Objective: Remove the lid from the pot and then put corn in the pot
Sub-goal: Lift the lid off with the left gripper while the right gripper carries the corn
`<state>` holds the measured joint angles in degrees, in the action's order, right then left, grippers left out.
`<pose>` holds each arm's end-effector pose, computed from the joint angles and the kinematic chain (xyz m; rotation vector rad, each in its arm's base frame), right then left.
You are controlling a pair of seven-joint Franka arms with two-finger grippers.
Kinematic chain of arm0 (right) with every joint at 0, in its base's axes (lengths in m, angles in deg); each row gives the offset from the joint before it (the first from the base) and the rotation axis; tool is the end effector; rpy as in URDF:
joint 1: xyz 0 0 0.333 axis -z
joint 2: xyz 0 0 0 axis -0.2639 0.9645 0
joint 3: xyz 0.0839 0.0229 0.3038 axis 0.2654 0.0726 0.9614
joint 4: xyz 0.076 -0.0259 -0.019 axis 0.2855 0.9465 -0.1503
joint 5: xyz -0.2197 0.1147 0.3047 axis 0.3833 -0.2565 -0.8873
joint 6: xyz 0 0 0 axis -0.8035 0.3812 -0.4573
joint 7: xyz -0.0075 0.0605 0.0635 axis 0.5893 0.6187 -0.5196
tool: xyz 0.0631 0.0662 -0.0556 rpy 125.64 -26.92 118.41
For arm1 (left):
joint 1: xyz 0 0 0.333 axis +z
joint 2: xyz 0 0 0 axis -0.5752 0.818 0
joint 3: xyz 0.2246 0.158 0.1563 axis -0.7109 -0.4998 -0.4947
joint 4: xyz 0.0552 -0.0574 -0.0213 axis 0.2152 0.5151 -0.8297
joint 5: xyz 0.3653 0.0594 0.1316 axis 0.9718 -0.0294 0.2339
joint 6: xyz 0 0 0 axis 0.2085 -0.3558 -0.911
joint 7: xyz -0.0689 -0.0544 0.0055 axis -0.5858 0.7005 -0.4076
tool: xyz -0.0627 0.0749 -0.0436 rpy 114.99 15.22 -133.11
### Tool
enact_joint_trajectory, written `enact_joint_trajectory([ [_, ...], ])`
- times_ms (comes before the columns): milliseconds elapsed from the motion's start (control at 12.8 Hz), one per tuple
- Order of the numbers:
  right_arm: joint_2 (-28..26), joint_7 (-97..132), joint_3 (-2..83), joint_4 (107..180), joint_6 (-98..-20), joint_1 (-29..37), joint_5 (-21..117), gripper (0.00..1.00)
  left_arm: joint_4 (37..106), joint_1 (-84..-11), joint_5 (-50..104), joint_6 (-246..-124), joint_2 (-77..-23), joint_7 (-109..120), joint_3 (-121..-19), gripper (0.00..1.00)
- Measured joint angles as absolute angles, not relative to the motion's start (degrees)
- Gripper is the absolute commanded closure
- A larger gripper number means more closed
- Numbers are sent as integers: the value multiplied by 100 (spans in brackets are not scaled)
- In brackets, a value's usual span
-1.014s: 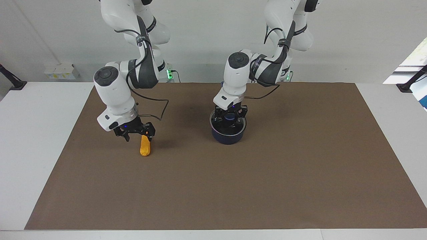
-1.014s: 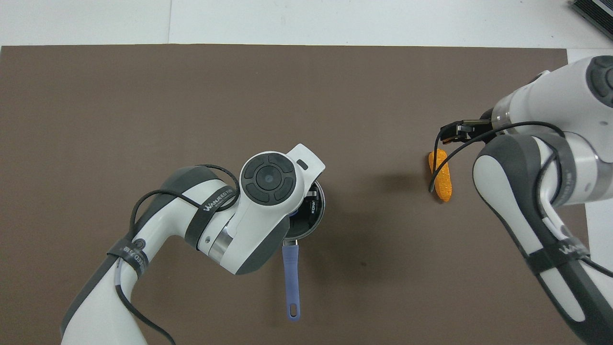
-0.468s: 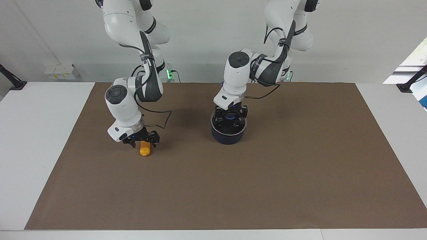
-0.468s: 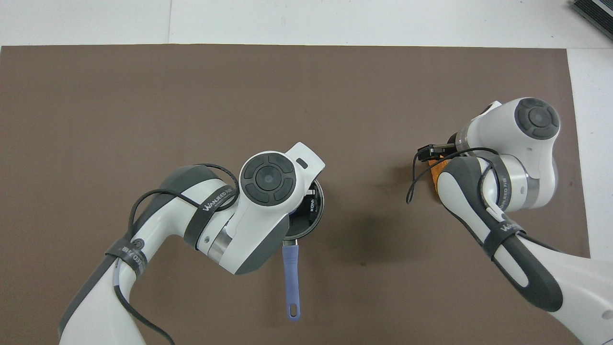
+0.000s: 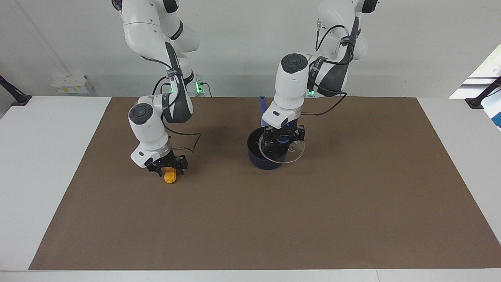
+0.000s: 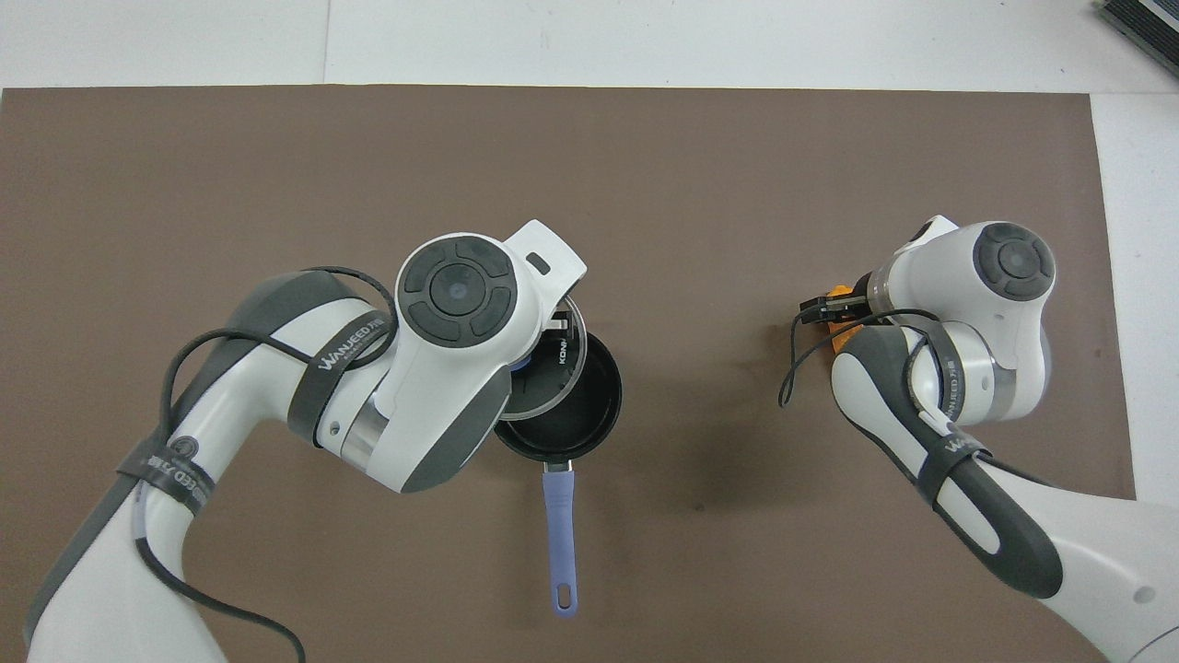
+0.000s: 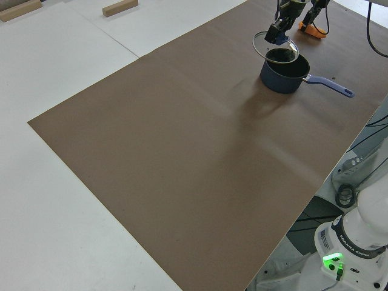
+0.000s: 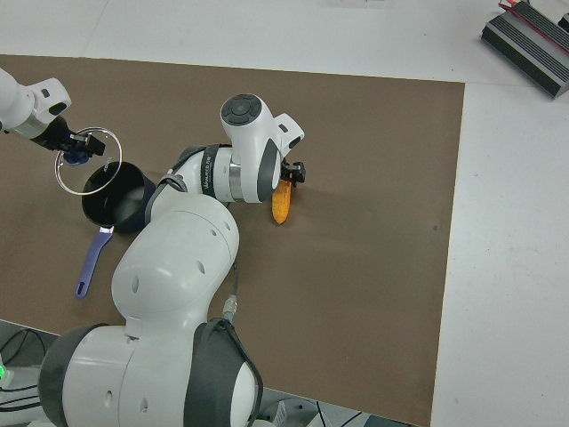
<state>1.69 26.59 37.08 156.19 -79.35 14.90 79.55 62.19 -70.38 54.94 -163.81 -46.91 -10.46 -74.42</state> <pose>0.5997 0.0445 0.2992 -3.1282 -0.1089 -0.0900 0.5294 -0.3488 0.4445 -3.1256 0.1042 -0.1344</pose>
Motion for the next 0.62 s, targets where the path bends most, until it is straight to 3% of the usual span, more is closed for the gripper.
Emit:
enact_joint_trajectory([
  [390, 100, 2658, 3714, 15583, -7899, 1484, 7953, 100, 6212, -6067, 5497, -16349, -4811, 743, -7475, 100],
  [624, -297, 2856, 3782, 15345, -7431, 1310, 7942, 100, 6216, -5334, 5488, -16334, -4827, 1982, -7477, 100],
])
